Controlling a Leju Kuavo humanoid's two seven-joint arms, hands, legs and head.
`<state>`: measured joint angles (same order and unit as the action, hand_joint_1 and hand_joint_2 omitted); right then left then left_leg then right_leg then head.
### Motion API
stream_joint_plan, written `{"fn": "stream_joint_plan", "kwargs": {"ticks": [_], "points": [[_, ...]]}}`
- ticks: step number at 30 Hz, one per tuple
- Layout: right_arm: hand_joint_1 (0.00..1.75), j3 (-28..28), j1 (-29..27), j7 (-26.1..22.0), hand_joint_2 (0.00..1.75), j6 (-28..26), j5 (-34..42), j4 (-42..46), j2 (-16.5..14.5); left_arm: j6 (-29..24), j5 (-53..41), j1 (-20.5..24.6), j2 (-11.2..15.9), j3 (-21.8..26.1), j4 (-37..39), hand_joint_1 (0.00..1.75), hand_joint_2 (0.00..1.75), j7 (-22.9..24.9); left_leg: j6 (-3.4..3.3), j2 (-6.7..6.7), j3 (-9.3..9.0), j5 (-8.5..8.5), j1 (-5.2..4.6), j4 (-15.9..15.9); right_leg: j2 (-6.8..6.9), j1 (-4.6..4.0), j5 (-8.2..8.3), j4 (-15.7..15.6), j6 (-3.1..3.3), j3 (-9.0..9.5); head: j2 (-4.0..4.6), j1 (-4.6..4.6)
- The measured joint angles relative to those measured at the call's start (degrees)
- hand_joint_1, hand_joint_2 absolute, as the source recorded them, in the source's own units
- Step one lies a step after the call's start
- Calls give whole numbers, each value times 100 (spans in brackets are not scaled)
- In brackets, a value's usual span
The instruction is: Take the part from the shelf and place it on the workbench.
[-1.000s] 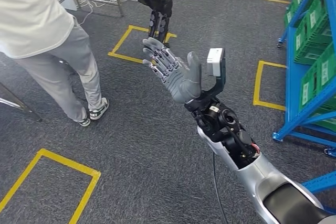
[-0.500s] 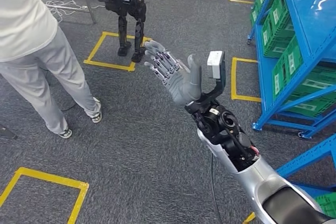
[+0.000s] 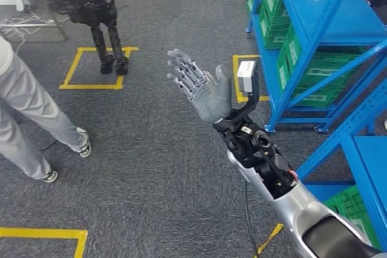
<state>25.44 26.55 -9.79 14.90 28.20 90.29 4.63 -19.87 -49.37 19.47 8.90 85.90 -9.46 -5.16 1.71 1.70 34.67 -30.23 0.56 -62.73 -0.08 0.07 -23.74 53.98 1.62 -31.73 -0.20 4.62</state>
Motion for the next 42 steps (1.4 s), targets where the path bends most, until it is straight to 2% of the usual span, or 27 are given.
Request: {"fn": "stream_joint_plan", "kwargs": {"ticks": [2, 3, 4, 5, 7, 9, 11, 12, 14, 16, 17, 18, 19, 20, 22, 24, 25, 27, 29, 31, 33, 34, 35, 36, 38, 40, 42], "points": [[0, 2, -13, 3, 0, 1, 0, -3, -8, 1, 0, -21, 9, 0, 0, 0, 0, 0, 22, -131, 407, -305, 2, -813, -142, 2, 16, 1, 14, -20, 0, -17], [0, 2, -24, 3, 0, 0, -1, -5, -8, 2, 0, -31, 7, 0, 0, 0, 0, 0, 23, -142, 507, -305, 3, -979, -220, 1, 23, 1, 13, -24, 0, -20], [0, 2, -36, 3, 0, -2, -4, -7, -8, 5, 0, -37, 4, 0, 0, 0, 0, 0, 18, -151, 482, -181, 7, -886, -301, 1, 29, 2, 6, -25, 0, -21], [0, 2, -45, 4, 0, -4, -10, -8, -9, 10, 0, -38, 3, 0, 0, 0, 0, 0, 8, -183, 342, 29, 15, -564, -380, 3, 35, 4, -3, -22, 0, -22], [0, 1, -55, 4, 0, -14, -30, -8, -10, 17, 0, -29, 8, 0, 0, 0, 0, -1, -16, -428, -71, 439, 49, 330, -532, -4, 43, 16, -35, -33, 0, -29], [0, -2, -72, 10, 0, -33, -55, 3, -10, 17, -3, -25, 8, 0, 0, 0, 0, -7, -47, -612, -288, 570, 60, 808, -669, -6, 59, 23, -91, -76, 0, -33], [0, -24, -136, 29, 0, -69, -87, 47, -7, 17, -21, -25, -9, 0, 0, 0, 0, -20, -99, -523, -312, 567, 50, 865, -806, 10, 83, 14, -167, -130, 0, -30], [0, -49, -182, 45, 0, -96, -103, 84, -3, 17, -41, -19, -23, 0, 0, 0, 0, -28, -134, -451, -324, 575, 51, 880, -774, 9, 58, 53, -198, -167, 0, -30], [0, -107, -246, 104, 0, -160, -134, 171, 10, 8, -94, -3, -55, 0, 0, 0, 0, -40, -205, -299, -347, 589, 54, 912, -488, -9, -168, 432, -240, -363, 0, 19], [0, -140, -270, 179, 0, -214, -157, 244, 20, -12, -143, 1, -80, 0, 0, 0, 0, -44, -243, -149, -355, 578, 26, 914, -155, -7, -563, 1243, -261, -726, 0, 68], [0, -148, -285, 220, 0, -234, -166, 274, 22, -20, -162, 2, -90, 0, 0, 0, 0, -44, -250, -64, -357, 572, 18, 914, -88, -2, -708, 1627, -271, -903, 0, 73], [0, -152, -302, 259, 0, -254, -172, 302, 22, -26, -179, 6, -96, 0, 0, 0, 0, -44, -254, 18, -359, 565, 14, 913, -55, 4, -757, 1846, -279, -1001, 0, 72], [0, -156, -315, 291, 0, -267, -177, 326, 22, -27, -191, 13, -102, 0, 0, 0, 0, -44, -252, 97, -364, 558, 13, 912, -33, 10, -698, 1838, -282, -986, 0, 74], [0, -164, -322, 317, 0, -281, -180, 352, 24, -27, -199, 24, -110, 0, 0, 0, 0, -45, -245, 170, -373, 548, 12, 911, 4, 14, -543, 1589, -279, -846, 0, 80], [0, -187, -310, 342, 0, -304, -181, 409, 30, -22, -205, 48, -124, 0, 0, 0, 0, -45, -208, 295, -405, 518, -1, 904, 201, -3, -192, 722, -256, -374, 0, 99], [0, -201, -275, 350, 0, -329, -184, 453, 33, -18, -204, 66, -130, 0, -1, 0, 0, -44, -158, 413, -427, 490, -37, 893, 361, -39, -57, 155, -202, -62, 0, 98], [0, -201, -259, 350, 0, -339, -185, 461, 33, -17, -204, 72, -131, 0, -1, 0, 0, -44, -135, 476, -431, 484, -53, 891, 361, -60, -68, 79, -176, -30, 0, 84], [0, -202, -244, 347, 0, -354, -184, 468, 35, -17, -203, 83, -135, 0, -1, 0, 0, -44, -87, 575, -435, 458, -48, 876, 221, -55, -39, 55, -107, -33, 0, 52], [0, -203, -208, 337, 0, -360, -179, 467, 36, -17, -203, 103, -149, 0, 0, 0, 0, -45, -28, 362, -327, 271, -21, 613, 96, -32, -2, 27, -47, -28, 0, 29], [0, -199, -172, 330, 0, -362, -173, 467, 36, -17, -204, 114, -157, 0, 0, 0, 0, -45, 4, 6, 45, -99, -4, -148, -26, -19, 18, 19, -13, -33, 0, -3], [0, -194, -177, 334, 0, -367, -159, 468, 36, -19, -205, 87, -153, 0, 0, 0, 0, -45, 5, -120, 436, -307, -4, -861, -168, -22, 27, 20, 2, -41, 0, -18], [0, -192, -185, 339, 0, -370, -151, 468, 36, -19, -205, 69, -151, 0, 0, 0, 0, -45, -3, -135, 499, -247, -4, -922, -248, -23, 29, 22, 3, -41, 0, -21], [0, -190, -190, 345, 0, -378, -143, 470, 36, -19, -206, 58, -151, 0, 0, 0, 0, -45, -17, -151, 444, -83, -3, -745, -327, -23, 32, 25, 2, -38, 0, -24], [0, -189, -190, 351, 0, -389, -138, 478, 36, -19, -208, 56, -150, 0, 0, 0, 0, -45, -36, -206, 288, 149, -1, -370, -406, -21, 34, 29, -2, -35, 0, -28], [0, -188, -183, 384, 0, -425, -124, 514, 36, -19, -217, 72, -142, 0, 0, 0, 0, -44, -75, -435, -75, 505, 13, 458, -550, -28, 35, 47, -27, -50, 0, -32], [0, -189, -174, 435, 0, -468, -108, 563, 36, -17, -227, 78, -135, 0, 0, 0, 0, -45, -104, -540, -239, 587, 10, 822, -679, -25, 44, 55, -80, -84, 0, -31], [0, -191, -173, 483, 0, -512, -98, 604, 38, -18, -237, 78, -140, 0, 0, 0, 0, -46, -146, -419, -261, 591, -1, 849, -802, -8, 65, 38, -149, -129, 0, -29]]}}
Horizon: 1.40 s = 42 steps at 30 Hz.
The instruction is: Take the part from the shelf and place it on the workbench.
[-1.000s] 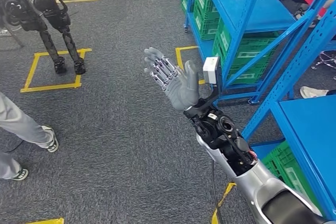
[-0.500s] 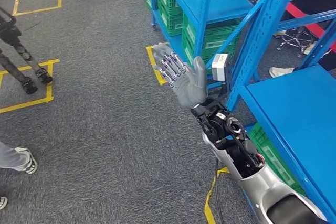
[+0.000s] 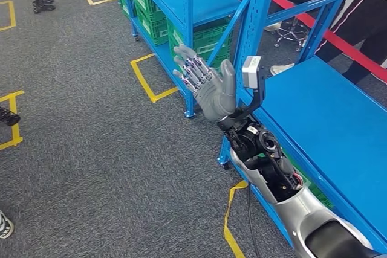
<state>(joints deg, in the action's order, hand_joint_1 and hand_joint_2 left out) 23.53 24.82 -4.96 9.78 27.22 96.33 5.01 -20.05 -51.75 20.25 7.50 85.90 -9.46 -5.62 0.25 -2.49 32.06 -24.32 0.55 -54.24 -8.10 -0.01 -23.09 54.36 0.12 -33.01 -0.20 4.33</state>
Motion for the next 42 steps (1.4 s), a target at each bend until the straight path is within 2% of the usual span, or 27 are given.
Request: {"fn": "stream_joint_plan", "kwargs": {"ticks": [2, 4, 6, 10, 12, 14, 16, 17, 18, 19, 21, 22, 24, 25, 26, 27, 29, 31, 32, 33, 35, 36, 37, 39, 40, 41, 42], "points": [[0, -6, 2, 31, 0, -33, 5, 38, 6, 0, -14, 13, -10, 0, 0, 0, 0, -3, -54, 135, -17, 22, 13, 36, 98, -3, -130, 177, -53, -119, 0, 13], [0, -7, 3, 50, 0, -60, 8, 63, 13, 0, -23, 21, -18, 0, 0, 0, 0, -6, -88, 268, -23, 29, 10, 57, 445, -8, -515, 875, -89, -435, 0, 55], [0, -3, -3, 62, 0, -82, 12, 69, 15, -1, -26, 17, -23, 0, 0, 0, 0, -7, -100, 349, -23, 22, -5, 55, 661, -5, -808, 1509, -111, -719, 0, 86], [0, 1, -9, 66, 0, -90, 14, 71, 15, -2, -27, 16, -24, 0, 0, 0, 0, -7, -103, 377, -23, 20, -10, 55, 699, -1, -877, 1694, -116, -803, 0, 85], [0, 4, -26, 70, 0, -112, 15, 72, 17, -2, -31, 14, -24, 0, 0, 0, 0, -7, -107, 457, -25, 14, -13, 54, 744, 3, -867, 1830, -122, -854, 0, 88], [0, 2, -46, 75, 0, -149, 15, 129, 45, -1, -45, 20, -35, 0, 0, 0, 0, -20, -62, 686, -62, -28, -42, 41, 1002, -46, -508, 964, -51, -382, 0, 103], [0, -2, -67, 76, 0, -165, 15, 199, 76, 1, -59, 34, -49, 0, 0, 0, 0, -34, 4, 917, -109, -67, -67, 35, 1146, -103, -166, 11, 50, 130, 0, 98], [0, -4, -80, 77, 0, -167, 15, 214, 83, 1, -61, 42, -51, 0, 0, 0, 0, -36, 27, 979, -114, -79, -66, 34, 1069, -96, -149, 2, 83, 142, 0, 87], [0, -5, -86, 75, 0, -167, 15, 231, 90, 1, -63, 52, -55, 0, 1, 0, 0, -37, 56, 943, -107, -123, -54, -10, 997, -88, -129, -11, 116, 156, 0, 79], [0, -7, -86, 75, 0, -167, 15, 247, 96, 1, -63, 61, -60, 0, 1, 0, 0, -38, 86, 822, -50, -228, -40, -159, 929, -73, -107, -26, 151, 160, 0, 70], [0, -4, -92, 77, 0, -164, 15, 273, 98, 1, -64, 65, -60, 0, 1, 0, 0, -39, 133, 456, 250, -590, -11, -829, 797, -43, -80, -40, 194, 162, 0, 38], [0, -2, -105, 81, 0, -168, 16, 277, 99, 1, -64, 57, -58, 0, 0, 0, 0, -39, 144, 344, 472, -780, -8, -1279, 727, -40, -74, -40, 204, 158, 0, 24], [0, -1, -155, 98, 0, -189, 24, 285, 102, 0, -59, 34, -57, 0, 0, 0, 0, -39, 145, 283, 785, -892, -7, -1823, 566, -45, -71, -38, 207, 157, 0, 13], [0, -1, -181, 108, 0, -204, 33, 295, 106, -1, -55, 26, -58, 0, 0, 0, 0, -39, 133, 278, 790, -780, -7, -1762, 482, -48, -70, -36, 208, 160, 0, 12], [0, -1, -201, 118, 0, -219, 44, 311, 111, -2, -50, 23, -60, 0, 0, 0, 0, -39, 114, 258, 678, -569, -7, -1465, 398, -50, -70, -32, 207, 164, 0, 12], [0, -2, -213, 123, 0, -229, 55, 331, 118, -5, -44, 26, -59, 0, 0, 0, 0, -39, 90, 180, 483, -316, -7, -1016, 318, -49, -70, -27, 203, 168, 0, 10], [0, -3, -217, 127, 0, -241, 74, 360, 137, -13, -33, 42, -54, 0, 0, 0, 0, -39, 46, -56, 134, -6, 7, -235, 178, -58, -74, -5, 171, 147, 0, 9], [0, -3, -226, 130, 0, -237, 103, 380, 158, -31, -16, 51, -52, 0, 0, 0, 0, -39, 18, -135, 23, 20, 3, 9, 55, -43, -67, 3, 111, 106, 0, 13], [0, -3, -232, 131, 0, -233, 119, 390, 171, -40, -4, 52, -54, 0, 0, 0, 0, -40, 2, -68, 17, 25, 2, 25, -2, -31, -62, 0, 77, 79, 0, 14], [0, -3, -240, 130, 0, -226, 136, 398, 184, -48, 5, 56, -54, 0, 0, 0, 0, -42, -23, 3, 1, 30, 2, 42, 43, -29, -86, 29, 46, 45, 0, 14], [0, -5, -241, 126, 0, -210, 157, 404, 211, -50, 23, 63, -53, 0, 0, 0, 0, -49, -83, 134, -27, 40, 16, 85, 373, -45, -297, 351, -6, -122, 0, 54], [0, -5, -242, 125, 0, -204, 163, 405, 220, -48, 27, 62, -51, 0, 0, 0, 0, -51, -104, 197, -34, 38, 13, 93, 581, -42, -479, 680, -25, -267, 0, 78], [0, 1, -245, 120, 0, -197, 165, 404, 226, -44, 33, 53, -47, 0, 0, 0, 0, -53, -119, 262, -34, 31, 9, 93, 702, -27, -686, 1120, -49, -471, 0, 102], [0, 13, -266, 98, 0, -183, 166, 400, 234, -33, 42, 31, -38, 0, 0, 0, 0, -54, -122, 408, -36, 18, 8, 91, 759, 24, -912, 1800, -95, -790, 0, 113], [0, 19, -275, 79, 0, -171, 165, 396, 237, -23, 46, 25, -35, 0, 0, 0, 0, -55, -116, 481, -40, 11, 10, 89, 771, 49, -878, 1867, -118, -817, 0, 116], [0, 20, -280, 56, 0, -161, 163, 391, 239, -14, 50, 22, -35, 0, 0, 0, 0, -55, -104, 544, -51, 0, 16, 87, 797, 69, -728, 1652, -135, -704, 0, 122], [0, 20, -281, 28, 0, -151, 159, 388, 240, -6, 55, 21, -34, 0, 0, 0, 0, -55, -83, 605, -69, -16, 22, 84, 861, 84, -512, 1239, -146, -488, 0, 130]]}}
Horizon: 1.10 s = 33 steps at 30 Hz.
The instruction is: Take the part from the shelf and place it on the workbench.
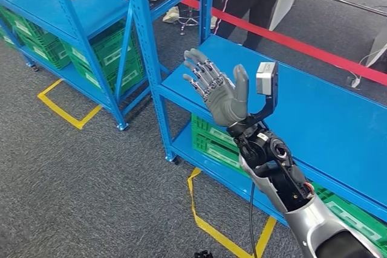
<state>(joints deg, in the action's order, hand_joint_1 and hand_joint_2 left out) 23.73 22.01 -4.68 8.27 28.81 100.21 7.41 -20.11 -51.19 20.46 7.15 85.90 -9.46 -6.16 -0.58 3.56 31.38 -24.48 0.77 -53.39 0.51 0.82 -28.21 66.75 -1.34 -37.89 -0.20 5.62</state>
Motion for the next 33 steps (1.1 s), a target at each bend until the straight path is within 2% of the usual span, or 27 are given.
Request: {"fn": "stream_joint_plan", "kwargs": {"ticks": [2, 3, 4, 6, 7, 8, 10, 11, 12, 13, 14, 15, 17, 18, 19, 21, 22, 23, 24, 25, 26, 27, 28, 29, 30, 31, 33], "points": [[0, 5, 5, -71, 0, 39, -26, -9, 0, 7, 13, 1, 16, 0, 0, 0, 0, 0, 56, 109, -40, -37, -12, -11, 276, -27, 279, -844, -1, 445, 0, 24], [0, 10, 8, -107, 0, 61, -43, -17, 0, 7, 19, 2, 31, 0, 0, 0, 0, 0, 87, 160, -54, -51, -27, -18, 364, -44, 332, -1089, 26, 577, 0, 24], [0, 16, 9, -142, 0, 87, -64, -31, 0, 7, 26, 3, 46, 0, -1, 0, 0, 0, 114, 215, -62, -59, -45, -23, 396, -66, 323, -1179, 57, 622, 0, 9], [0, 27, 16, -195, 0, 125, -96, -69, -1, 7, 38, 8, 65, 0, -2, 0, 0, 0, 171, 311, -73, -75, -46, -29, 241, -71, 345, -1189, 145, 621, 0, -33], [0, 31, 29, -218, 0, 144, -109, -89, -2, 7, 43, 14, 68, 0, -2, 0, 0, 1, 201, 258, -65, -119, -31, -71, 175, -67, 361, -1197, 178, 620, 0, -50], [0, 34, 50, -235, 0, 160, -118, -108, -4, 9, 45, 18, 70, 0, -1, 0, 0, 2, 226, 134, -5, -227, -12, -224, 109, -60, 377, -1208, 215, 619, 0, -58], [0, 41, 83, -258, 0, 185, -132, -147, -11, 13, 46, 9, 82, 0, 0, 0, 0, 4, 253, -196, 324, -600, 9, -933, -18, -49, 400, -1218, 266, 612, 0, -88], [0, 45, 89, -261, 0, 191, -137, -172, -13, 14, 47, -7, 91, 0, 0, 0, 0, 7, 254, -285, 559, -790, 10, -1396, -90, -53, 406, -1217, 283, 605, 0, -98], [0, 48, 87, -263, 0, 195, -139, -197, -15, 14, 49, -24, 100, 0, 0, 0, 0, 10, 250, -319, 758, -896, 8, -1758, -169, -58, 409, -1217, 292, 601, 0, -108], [0, 49, 85, -264, 0, 196, -140, -220, -15, 14, 53, -38, 104, 0, 0, 0, 0, 15, 240, -330, 869, -890, 7, -1923, -249, -63, 412, -1216, 297, 600, 0, -110], [0, 51, 84, -264, 0, 196, -140, -239, -15, 15, 56, -44, 105, 0, 0, 0, 0, 19, 223, -338, 862, -767, 7, -1840, -328, -66, 415, -1214, 298, 602, 0, -112], [0, 52, 85, -265, 0, 196, -140, -253, -16, 15, 59, -43, 107, 0, 0, 0, 0, 22, 199, -374, 736, -552, 7, -1520, -406, -67, 417, -1213, 297, 606, 0, -114], [0, 55, 91, -269, 0, 196, -140, -278, -17, 14, 60, -33, 125, 0, 0, 0, 0, 24, 144, -619, 338, -129, 14, -619, -553, -74, 420, -1204, 280, 601, 0, -119], [0, 56, 94, -270, 0, 197, -140, -289, -17, 14, 60, -29, 138, 0, 0, 0, 0, 24, 128, -726, 194, -13, 15, -294, -622, -76, 423, -1199, 261, 588, 0, -116], [0, 57, 97, -271, 0, 196, -140, -301, -17, 13, 60, -27, 149, 0, 0, 0, 0, 24, 116, -794, 119, 27, 10, -125, -689, -72, 429, -1197, 234, 571, 0, -115], [0, 62, 98, -277, 0, 199, -140, -323, -17, 12, 59, -17, 150, 0, 0, 0, 0, 24, 96, -707, 98, 30, 2, -74, -818, -57, 448, -1213, 165, 535, 0, -109], [0, 62, 97, -286, 0, 202, -140, -332, -17, 8, 55, -4, 144, 0, -1, 0, 0, 24, 73, -640, 86, 40, 7, -55, -796, -58, 430, -1192, 134, 509, 0, -109], [0, 59, 103, -297, 0, 214, -141, -341, -17, 1, 49, 9, 135, 0, -1, 0, 0, 25, 42, -571, 74, 50, 16, -34, -684, -66, 352, -1084, 107, 448, 0, -86], [0, 54, 111, -309, 0, 231, -143, -350, -17, -11, 42, 15, 123, 0, -1, 0, 0, 31, 12, -496, 65, 57, 26, -15, -521, -76, 207, -846, 82, 332, 0, -57], [0, 51, 116, -319, 0, 254, -148, -362, -19, -27, 36, 16, 116, 0, -1, 0, 0, 43, -8, -422, 60, 55, 22, -8, -320, -75, 9, -487, 65, 174, 0, -31], [0, 52, 120, -325, 0, 281, -154, -375, -21, -42, 33, 7, 109, 0, 0, 0, 0, 55, -24, -352, 60, 49, 17, -9, -181, -70, -207, -38, 46, -30, 0, -7], [0, 55, 115, -329, 0, 304, -162, -389, -24, -55, 32, -2, 107, 0, 0, 0, 0, 69, -30, -275, 59, 44, 15, -10, -117, -58, -377, 390, 26, -223, 0, -2], [0, 58, 108, -330, 0, 322, -171, -404, -27, -63, 32, -8, 106, 0, 0, 0, 0, 78, -31, -202, 57, 38, 15, -11, -87, -45, -448, 665, 10, -348, 0, -2], [0, 59, 105, -330, 0, 337, -177, -421, -28, -67, 31, -10, 103, 0, 0, 0, 0, 81, -27, -133, 52, 30, 17, -14, -71, -30, -400, 715, -5, -363, 0, 1], [0, 57, 112, -329, 0, 351, -185, -441, -28, -69, 31, -9, 98, 0, 0, 0, 0, 85, -17, -69, 40, 20, 21, -16, -50, -16, -238, 495, -14, -245, 0, 8], [0, 56, 131, -329, 0, 365, -191, -461, -28, -70, 31, -5, 91, 0, 0, 0, 0, 86, 1, -11, 21, 6, 23, -19, 15, -9, 0, 49, -13, -14, 0, 17], [0, 57, 213, -329, 0, 401, -199, -504, -36, -67, 31, 3, 86, 0, -1, 0, 0, 89, 54, 100, -12, -29, 0, -34, 255, -40, 300, -846, 20, 456, 0, 43]]}}
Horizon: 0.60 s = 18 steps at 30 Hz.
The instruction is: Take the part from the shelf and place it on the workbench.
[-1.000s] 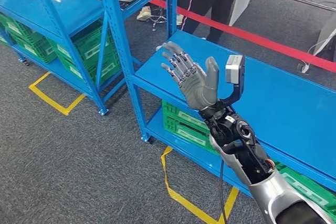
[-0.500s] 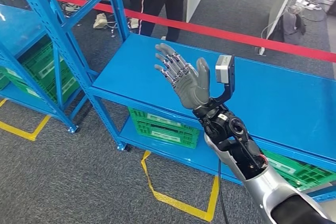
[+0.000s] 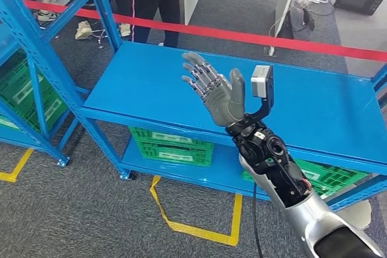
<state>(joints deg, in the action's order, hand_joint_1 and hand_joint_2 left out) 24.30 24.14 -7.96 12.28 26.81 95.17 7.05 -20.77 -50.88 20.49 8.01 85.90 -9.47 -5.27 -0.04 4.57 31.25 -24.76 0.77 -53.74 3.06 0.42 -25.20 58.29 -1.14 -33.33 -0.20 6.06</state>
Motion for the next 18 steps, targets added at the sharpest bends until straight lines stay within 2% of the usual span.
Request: {"fn": "stream_joint_plan", "kwargs": {"ticks": [1, 2, 3, 4, 5, 6, 8, 9, 10, 11, 12, 13, 15, 16, 17, 18], "points": [[0, 2, 44, -1, 0, 15, -1, -21, -11, 3, -1, 3, 4, 0, 0, 0, 0, 1, 30, 54, -9, -11, -18, -7, 77, -19, 48, -247, 34, 125, 0, -4], [0, 4, 77, 0, 0, 25, -2, -44, -22, 8, -1, 10, 11, 0, -1, 0, 0, 1, 57, 115, -14, -15, -35, -12, 92, -40, 33, -330, 71, 161, 0, -21], [0, 6, 94, 1, 0, 31, -3, -67, -32, 13, -3, 20, 16, 0, -1, 0, 0, 1, 81, 180, -19, -17, -40, -14, 21, -46, 44, -338, 115, 161, 0, -42], [0, 4, 99, -4, 0, 34, -3, -87, -38, 17, -6, 37, 20, 0, 0, 0, 0, 2, 113, 188, -24, -35, -30, -27, -45, -40, 59, -345, 151, 152, 0, -63], [0, 1, 106, -13, 0, 40, -2, -105, -39, 20, -10, 56, 19, 0, 0, 0, 0, 9, 141, 111, -4, -95, -15, -95, -106, -32, 77, -356, 185, 152, 0, -77], [0, -2, 118, -26, 0, 51, -1, -121, -43, 20, -16, 68, 18, 0, 1, 0, 0, 18, 166, -26, 73, -216, 1, -279, -165, -20, 96, -368, 220, 152, 0, -89], [0, -4, 141, -51, 0, 76, 5, -151, -54, 16, -27, 67, 25, 0, 1, 0, 0, 42, 198, -330, 422, -592, 19, -1014, -291, -10, 122, -378, 267, 138, 0, -129], [0, -4, 144, -56, 0, 85, 10, -175, -58, 14, -29, 54, 30, 0, 1, 0, 0, 54, 203, -393, 647, -762, 18, -1452, -364, -13, 130, -378, 280, 128, 0, -142], [0, -4, 142, -58, 0, 90, 14, -198, -61, 13, -30, 41, 35, 0, 1, 0, 0, 64, 203, -418, 822, -844, 16, -1768, -441, -18, 135, -377, 287, 122, 0, -149], [0, -3, 140, -57, 0, 93, 18, -222, -62, 12, -29, 32, 35, 0, 1, 0, 0, 75, 193, -428, 900, -811, 15, -1870, -522, -22, 139, -376, 291, 119, 0, -153], [0, -3, 141, -56, 0, 96, 21, -243, -63, 13, -29, 28, 32, 0, 1, 0, 0, 84, 175, -441, 860, -668, 14, -1731, -601, -26, 143, -375, 291, 121, 0, -156], [0, -2, 144, -55, 0, 98, 24, -257, -63, 14, -28, 28, 33, 0, 1, 0, 0, 89, 147, -486, 702, -444, 15, -1363, -681, -27, 146, -375, 288, 125, 0, -159], [0, -1, 155, -54, 0, 99, 28, -282, -66, 17, -26, 36, 52, 0, 1, 0, 0, 92, 83, -714, 309, -63, 19, -490, -833, -36, 152, -366, 267, 117, 0, -166], [0, -1, 161, -54, 0, 99, 30, -292, -67, 20, -24, 40, 66, 0, 0, 0, 0, 93, 63, -796, 177, 30, 17, -202, -905, -37, 157, -362, 245, 103, 0, -166], [0, 0, 164, -54, 0, 100, 31, -302, -67, 24, -22, 44, 77, 0, -1, 0, 0, 93, 49, -833, 118, 49, 9, -75, -969, -33, 164, -362, 215, 87, 0, -167], [0, 1, 165, -52, 0, 99, 32, -311, -67, 31, -20, 49, 80, 0, -1, 0, 0, 95, 40, -781, 104, 45, 0, -50, -1034, -26, 174, -369, 179, 73, 0, -166]]}}
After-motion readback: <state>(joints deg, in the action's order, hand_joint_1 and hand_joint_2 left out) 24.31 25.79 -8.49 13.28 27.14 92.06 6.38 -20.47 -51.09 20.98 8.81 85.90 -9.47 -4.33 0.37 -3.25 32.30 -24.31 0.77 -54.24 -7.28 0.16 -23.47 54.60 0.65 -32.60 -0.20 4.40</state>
